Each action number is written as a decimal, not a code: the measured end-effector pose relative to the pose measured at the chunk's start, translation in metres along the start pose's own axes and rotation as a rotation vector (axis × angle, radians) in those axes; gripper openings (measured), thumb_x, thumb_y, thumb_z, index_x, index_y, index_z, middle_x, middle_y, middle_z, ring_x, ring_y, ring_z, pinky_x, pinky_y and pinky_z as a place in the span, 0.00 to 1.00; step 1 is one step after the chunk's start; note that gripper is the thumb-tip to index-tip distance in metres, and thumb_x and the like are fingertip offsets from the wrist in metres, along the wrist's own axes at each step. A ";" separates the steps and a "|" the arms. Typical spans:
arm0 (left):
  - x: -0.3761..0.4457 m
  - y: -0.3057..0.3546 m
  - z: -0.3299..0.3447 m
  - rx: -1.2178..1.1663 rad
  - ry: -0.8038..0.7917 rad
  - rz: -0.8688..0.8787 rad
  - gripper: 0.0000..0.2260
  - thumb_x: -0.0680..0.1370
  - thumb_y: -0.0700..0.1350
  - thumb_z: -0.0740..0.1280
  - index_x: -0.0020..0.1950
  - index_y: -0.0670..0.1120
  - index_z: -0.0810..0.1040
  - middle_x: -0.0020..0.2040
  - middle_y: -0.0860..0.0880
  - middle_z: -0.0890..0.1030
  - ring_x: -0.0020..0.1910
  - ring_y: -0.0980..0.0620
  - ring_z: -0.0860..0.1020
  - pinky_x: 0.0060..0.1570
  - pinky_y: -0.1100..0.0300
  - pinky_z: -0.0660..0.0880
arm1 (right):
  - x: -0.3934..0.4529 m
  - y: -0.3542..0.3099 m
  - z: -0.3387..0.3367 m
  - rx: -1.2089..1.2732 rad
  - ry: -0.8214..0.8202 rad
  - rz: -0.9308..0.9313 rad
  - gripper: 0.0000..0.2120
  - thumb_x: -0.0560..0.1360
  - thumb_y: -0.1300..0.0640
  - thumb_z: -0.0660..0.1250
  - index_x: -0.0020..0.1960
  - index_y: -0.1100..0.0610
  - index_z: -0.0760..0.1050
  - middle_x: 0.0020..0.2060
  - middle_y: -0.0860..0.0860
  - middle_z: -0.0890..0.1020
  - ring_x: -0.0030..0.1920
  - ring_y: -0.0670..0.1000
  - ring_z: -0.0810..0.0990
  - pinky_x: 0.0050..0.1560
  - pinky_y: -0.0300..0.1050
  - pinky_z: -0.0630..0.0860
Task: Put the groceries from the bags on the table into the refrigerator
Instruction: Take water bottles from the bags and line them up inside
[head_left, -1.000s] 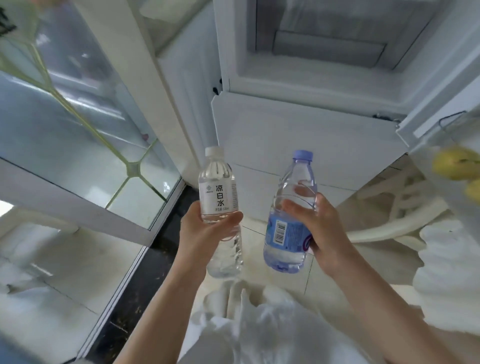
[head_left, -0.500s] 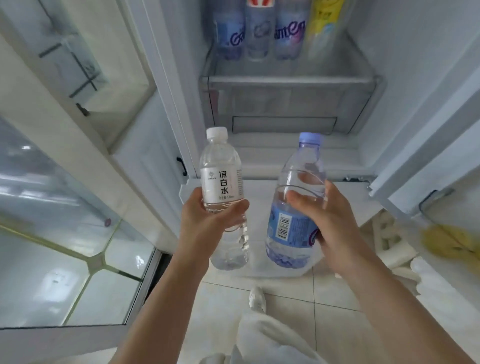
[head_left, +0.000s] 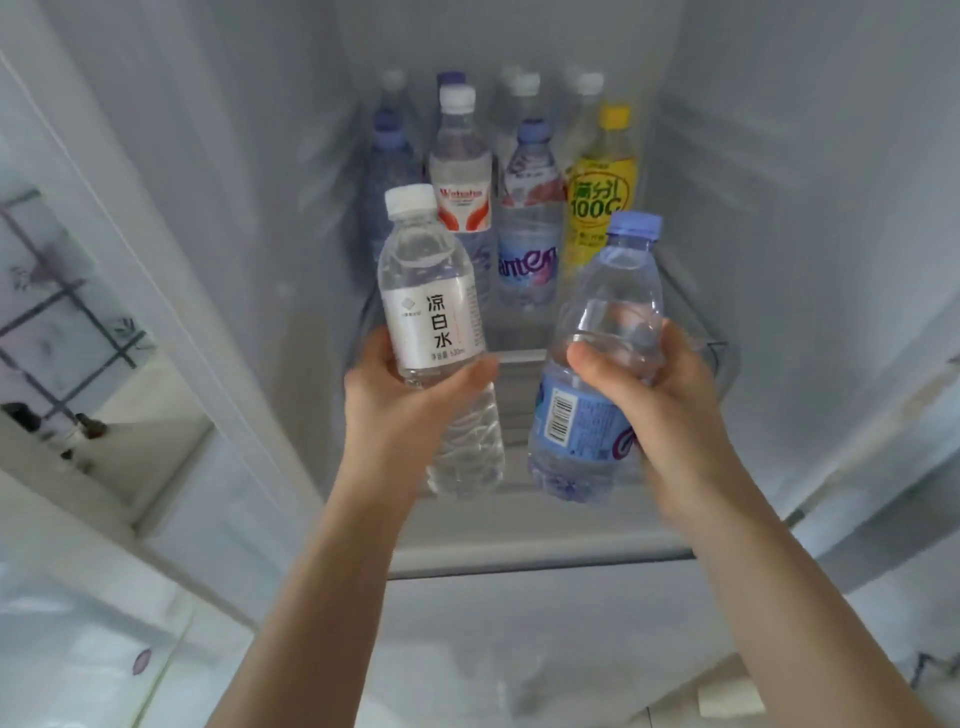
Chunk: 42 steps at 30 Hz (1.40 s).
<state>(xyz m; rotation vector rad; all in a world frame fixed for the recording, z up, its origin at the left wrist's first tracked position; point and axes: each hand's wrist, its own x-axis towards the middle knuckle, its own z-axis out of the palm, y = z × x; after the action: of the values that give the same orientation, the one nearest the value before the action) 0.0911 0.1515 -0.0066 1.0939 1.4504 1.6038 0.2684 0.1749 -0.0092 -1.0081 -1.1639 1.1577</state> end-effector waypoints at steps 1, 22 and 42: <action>0.011 0.005 0.003 -0.002 -0.005 0.023 0.18 0.66 0.35 0.78 0.49 0.49 0.77 0.39 0.52 0.85 0.36 0.56 0.84 0.33 0.65 0.77 | 0.009 -0.003 0.004 0.009 0.014 -0.025 0.31 0.64 0.54 0.78 0.64 0.56 0.71 0.46 0.47 0.86 0.48 0.48 0.85 0.55 0.52 0.78; 0.122 -0.025 0.017 0.011 0.217 0.245 0.31 0.64 0.39 0.81 0.64 0.47 0.74 0.56 0.51 0.82 0.53 0.58 0.81 0.49 0.62 0.81 | 0.118 0.031 0.077 -0.158 0.060 -0.371 0.34 0.69 0.61 0.76 0.68 0.62 0.63 0.60 0.48 0.76 0.59 0.38 0.76 0.58 0.33 0.73; 0.134 -0.042 0.016 0.200 0.340 0.340 0.38 0.64 0.36 0.80 0.71 0.39 0.68 0.63 0.40 0.69 0.62 0.49 0.71 0.63 0.59 0.69 | 0.119 0.057 0.062 -0.498 -0.020 -0.354 0.40 0.66 0.59 0.78 0.71 0.55 0.61 0.64 0.49 0.75 0.62 0.45 0.76 0.60 0.38 0.75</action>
<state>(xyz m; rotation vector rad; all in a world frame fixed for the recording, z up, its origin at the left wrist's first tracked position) 0.0517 0.2848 -0.0309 1.2810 1.7471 1.9903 0.2021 0.3013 -0.0396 -1.0989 -1.6167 0.6090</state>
